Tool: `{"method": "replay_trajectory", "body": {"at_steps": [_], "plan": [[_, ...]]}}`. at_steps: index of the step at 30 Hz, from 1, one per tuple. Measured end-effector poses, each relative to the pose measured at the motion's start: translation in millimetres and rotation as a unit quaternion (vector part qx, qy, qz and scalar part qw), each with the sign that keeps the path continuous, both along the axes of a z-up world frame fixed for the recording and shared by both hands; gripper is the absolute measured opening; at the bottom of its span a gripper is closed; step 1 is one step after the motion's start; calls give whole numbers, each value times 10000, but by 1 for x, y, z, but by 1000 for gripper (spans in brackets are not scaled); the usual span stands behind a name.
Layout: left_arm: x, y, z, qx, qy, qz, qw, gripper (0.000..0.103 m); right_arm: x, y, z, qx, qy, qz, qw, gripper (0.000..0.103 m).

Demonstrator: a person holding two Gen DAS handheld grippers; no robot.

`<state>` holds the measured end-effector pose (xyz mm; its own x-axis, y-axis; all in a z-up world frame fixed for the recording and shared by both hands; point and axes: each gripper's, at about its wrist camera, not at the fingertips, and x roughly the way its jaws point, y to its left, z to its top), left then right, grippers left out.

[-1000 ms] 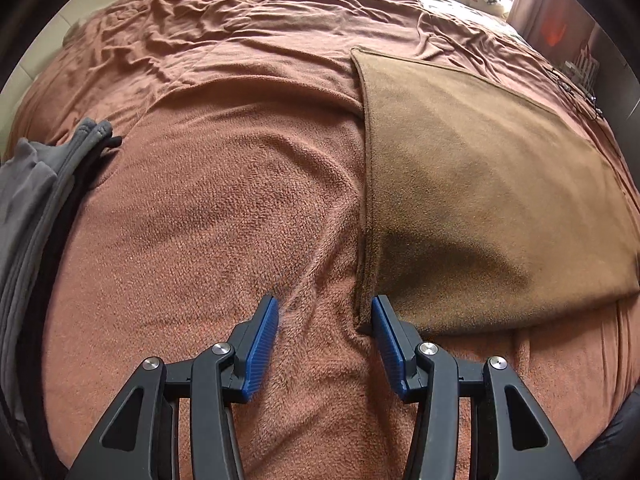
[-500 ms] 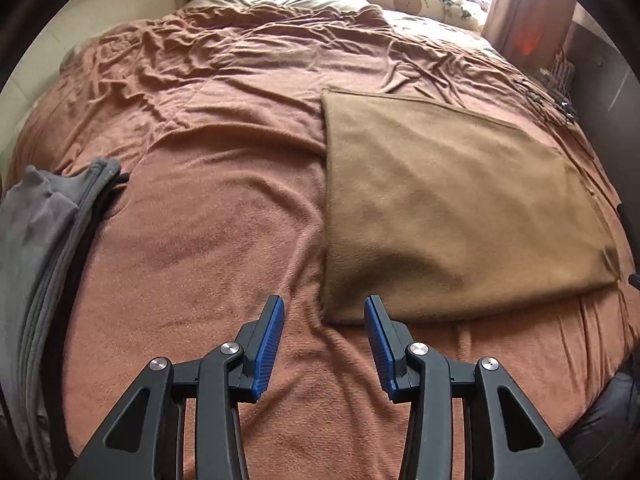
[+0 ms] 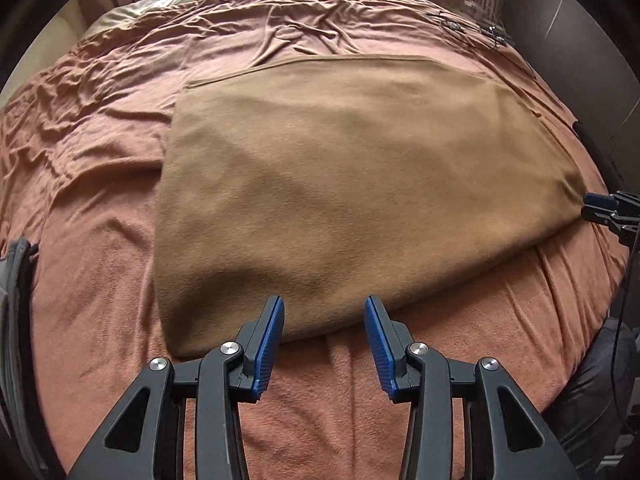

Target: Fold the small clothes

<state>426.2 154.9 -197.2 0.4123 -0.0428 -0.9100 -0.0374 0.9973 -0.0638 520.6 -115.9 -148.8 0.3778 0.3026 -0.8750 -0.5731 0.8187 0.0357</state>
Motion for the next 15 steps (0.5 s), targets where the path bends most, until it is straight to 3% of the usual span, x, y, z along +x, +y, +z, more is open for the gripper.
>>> {"method": "replay_trajectory", "body": {"at_steps": [8,15], "plan": [[19,-13,-14,136,233,-44,9996,44,9,40,-12,-137,42,395,9991,37],[21,-15,-35,246,590,-37,9979,45,18,67,-45,-620,289,556,9961,37]]}}
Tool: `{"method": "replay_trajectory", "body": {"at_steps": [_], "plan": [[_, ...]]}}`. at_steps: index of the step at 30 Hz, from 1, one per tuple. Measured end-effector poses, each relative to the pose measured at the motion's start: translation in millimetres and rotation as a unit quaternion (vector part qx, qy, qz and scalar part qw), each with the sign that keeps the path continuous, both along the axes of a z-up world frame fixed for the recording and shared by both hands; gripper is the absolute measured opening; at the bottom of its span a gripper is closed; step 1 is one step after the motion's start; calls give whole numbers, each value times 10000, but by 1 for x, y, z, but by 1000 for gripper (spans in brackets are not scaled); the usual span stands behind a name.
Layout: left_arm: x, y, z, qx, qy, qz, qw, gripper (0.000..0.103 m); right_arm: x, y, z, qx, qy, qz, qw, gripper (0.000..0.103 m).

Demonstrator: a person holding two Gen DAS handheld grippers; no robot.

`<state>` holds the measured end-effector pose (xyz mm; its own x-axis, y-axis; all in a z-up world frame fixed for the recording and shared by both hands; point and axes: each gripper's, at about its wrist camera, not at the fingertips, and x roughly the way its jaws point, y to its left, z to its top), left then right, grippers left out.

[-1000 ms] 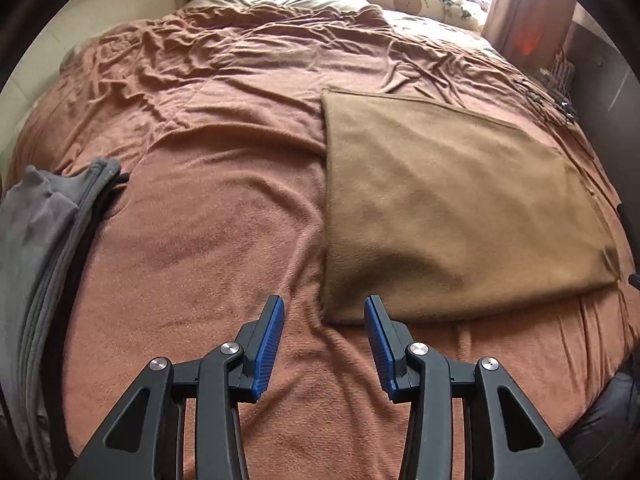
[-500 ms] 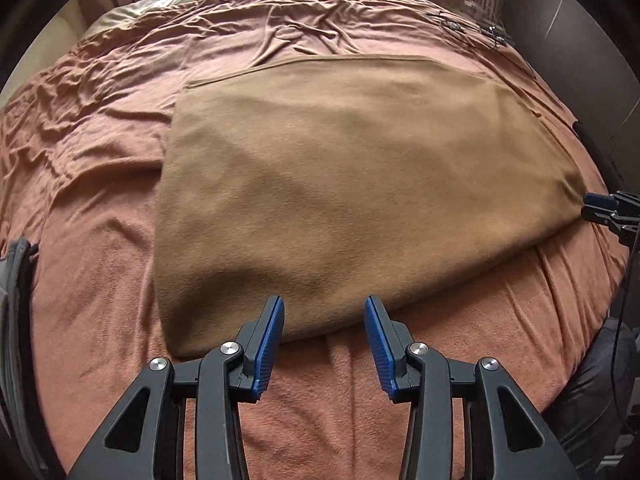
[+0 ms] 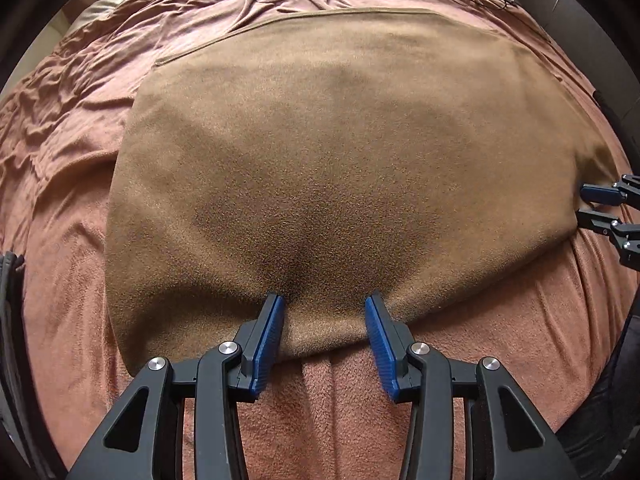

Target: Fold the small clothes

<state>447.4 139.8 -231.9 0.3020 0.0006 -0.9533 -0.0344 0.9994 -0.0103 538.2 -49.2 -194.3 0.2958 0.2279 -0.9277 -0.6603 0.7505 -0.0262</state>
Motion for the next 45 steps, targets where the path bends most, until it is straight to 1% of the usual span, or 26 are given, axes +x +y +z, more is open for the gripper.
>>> {"method": "replay_trajectory", "body": {"at_steps": [2,6,9,10,11,13,15,18,23,27,31,33,34,37,38,39,41,42,45], "plan": [[-1,3,4,-124,15,88,9999,45,0,3,1,-48,-30,12,10000,37],[-10,14,16,-272,-104,278,9992,45,-2,2,18,346,-21,10,9994,37],[-20,30,25,-489,-242,585,9968,45,-7,8,20,410,-42,125,9991,37],[-23,37,28,-556,-289,708,9955,45,-7,11,20,419,-34,176,9990,36],[-26,45,30,-605,-342,863,9938,45,-8,15,18,422,-13,225,9989,32],[-35,59,34,-675,-432,1125,9904,45,-8,25,15,431,56,313,9986,27],[-44,74,36,-807,-516,1411,9854,45,-8,35,12,468,104,407,9980,24],[-58,97,35,-1032,-582,1851,9756,45,-7,50,6,472,166,541,9973,23],[-74,121,32,-1516,-599,2363,9579,45,-3,70,-2,549,245,619,9963,22],[-82,132,27,-1874,-629,2659,9435,45,-3,80,-3,713,315,657,9948,22],[-84,137,21,-2291,-653,2874,9277,45,-2,81,1,947,285,651,9930,22],[-85,139,18,-2491,-674,2962,9196,44,-1,79,3,1015,234,593,9928,22],[-84,139,17,-2557,-678,2987,9170,41,0,78,3,1018,220,556,9930,22],[-82,138,14,-2727,-686,2999,9116,40,1,76,-4,996,269,463,9936,21],[-80,137,13,-2797,-682,2995,9096,40,1,75,-6,981,295,447,9937,20],[-78,136,12,-2832,-668,2986,9089,40,1,74,-9,966,320,437,9939,19],[-75,133,9,-2794,-596,2976,9110,40,1,73,-11,978,352,416,9937,19],[-74,133,7,-2796,-562,2992,9106,40,1,72,-12,1006,361,402,9935,19],[-75,134,0,-2850,-517,3079,9062,40,0,71,-12,1030,364,384,9933,19]]}}
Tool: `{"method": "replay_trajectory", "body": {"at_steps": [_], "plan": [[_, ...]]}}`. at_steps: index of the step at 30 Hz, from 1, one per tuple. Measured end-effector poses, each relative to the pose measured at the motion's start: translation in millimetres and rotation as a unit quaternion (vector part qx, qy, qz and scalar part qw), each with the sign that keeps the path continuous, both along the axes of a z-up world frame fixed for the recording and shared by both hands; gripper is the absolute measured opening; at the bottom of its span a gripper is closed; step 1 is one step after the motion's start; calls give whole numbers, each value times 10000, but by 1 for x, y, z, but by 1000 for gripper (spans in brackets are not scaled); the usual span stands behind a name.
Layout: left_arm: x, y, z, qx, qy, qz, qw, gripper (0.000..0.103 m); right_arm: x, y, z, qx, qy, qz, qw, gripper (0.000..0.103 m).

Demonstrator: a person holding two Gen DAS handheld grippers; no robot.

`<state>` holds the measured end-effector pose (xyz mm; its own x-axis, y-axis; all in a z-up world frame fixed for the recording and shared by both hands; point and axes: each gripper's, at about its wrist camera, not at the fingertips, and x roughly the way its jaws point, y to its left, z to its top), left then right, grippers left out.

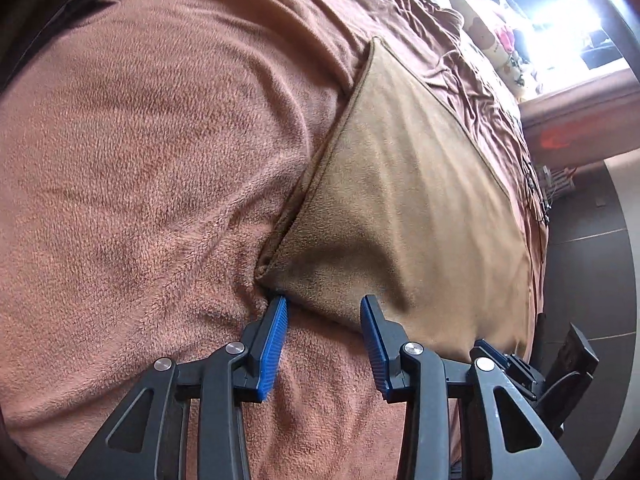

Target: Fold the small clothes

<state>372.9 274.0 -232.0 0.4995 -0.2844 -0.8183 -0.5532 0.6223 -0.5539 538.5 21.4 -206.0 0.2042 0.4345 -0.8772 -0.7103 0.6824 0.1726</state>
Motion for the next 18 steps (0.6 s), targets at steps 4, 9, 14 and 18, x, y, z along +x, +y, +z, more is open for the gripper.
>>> {"method": "replay_trajectory", "body": {"at_steps": [4,9,14,18], "plan": [[-8,7,-3,-46,-94,202,9997,40,-4,-1,-1,-29,-50,4,10000,19],[-16,18,-9,-261,-287,466,9982,40,-5,-3,-2,-11,-54,-13,10000,19],[-24,26,-17,-628,-626,757,9932,40,-5,-4,-2,-8,-51,-13,10000,19],[-33,28,-18,-792,-926,833,9891,40,-5,-4,-3,4,-47,-11,10000,19]]}}
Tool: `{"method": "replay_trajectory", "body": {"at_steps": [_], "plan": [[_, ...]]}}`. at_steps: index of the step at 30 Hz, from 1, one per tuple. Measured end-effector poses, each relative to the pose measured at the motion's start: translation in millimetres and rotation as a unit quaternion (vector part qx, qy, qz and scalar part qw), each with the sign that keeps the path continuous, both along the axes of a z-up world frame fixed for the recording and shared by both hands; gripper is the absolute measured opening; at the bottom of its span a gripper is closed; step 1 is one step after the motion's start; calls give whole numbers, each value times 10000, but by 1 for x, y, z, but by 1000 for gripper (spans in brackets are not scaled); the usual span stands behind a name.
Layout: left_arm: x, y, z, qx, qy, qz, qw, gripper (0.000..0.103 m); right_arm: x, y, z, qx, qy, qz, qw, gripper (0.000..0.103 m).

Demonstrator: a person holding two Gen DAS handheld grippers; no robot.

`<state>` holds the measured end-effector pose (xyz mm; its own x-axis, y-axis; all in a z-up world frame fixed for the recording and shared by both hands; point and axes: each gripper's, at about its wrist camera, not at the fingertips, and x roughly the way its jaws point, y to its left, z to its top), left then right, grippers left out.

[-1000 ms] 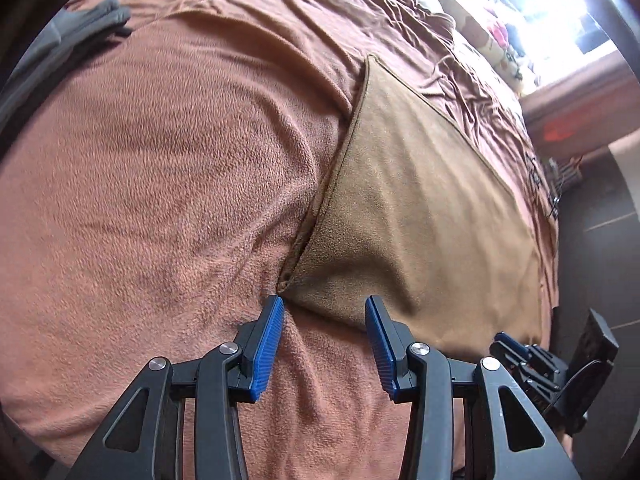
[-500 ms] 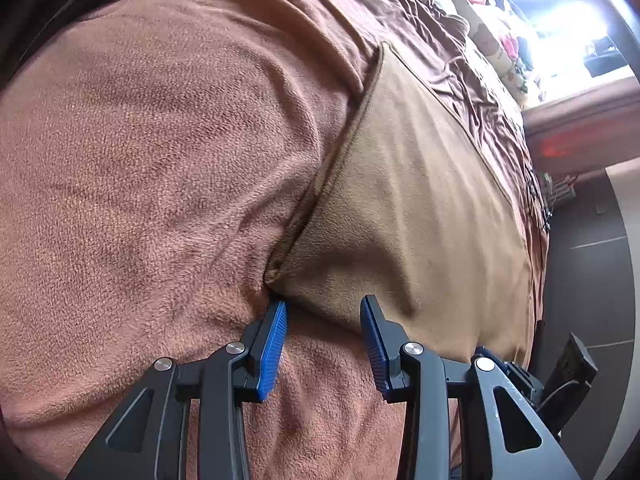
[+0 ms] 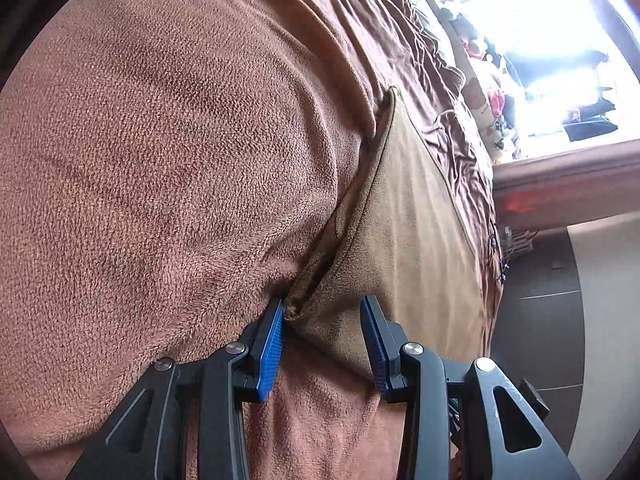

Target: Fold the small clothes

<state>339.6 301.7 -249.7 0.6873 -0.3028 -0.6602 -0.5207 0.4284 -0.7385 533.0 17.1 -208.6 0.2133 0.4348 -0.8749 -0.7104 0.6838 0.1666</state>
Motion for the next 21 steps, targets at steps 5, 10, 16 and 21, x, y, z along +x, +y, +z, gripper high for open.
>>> {"method": "replay_trajectory", "body": {"at_steps": [5,10,16,21], "plan": [[-12,-1,9,190,-336,-17,9993,40,1,-3,-1,82,43,-57,9999,19],[-8,-7,6,546,-52,-69,9985,26,1,-8,-1,158,94,-120,9998,19],[-12,-6,2,670,61,0,9977,16,3,-12,9,321,83,-302,9990,18],[-11,-7,8,770,-23,192,9968,14,15,-12,22,394,-114,-596,9974,18]]}}
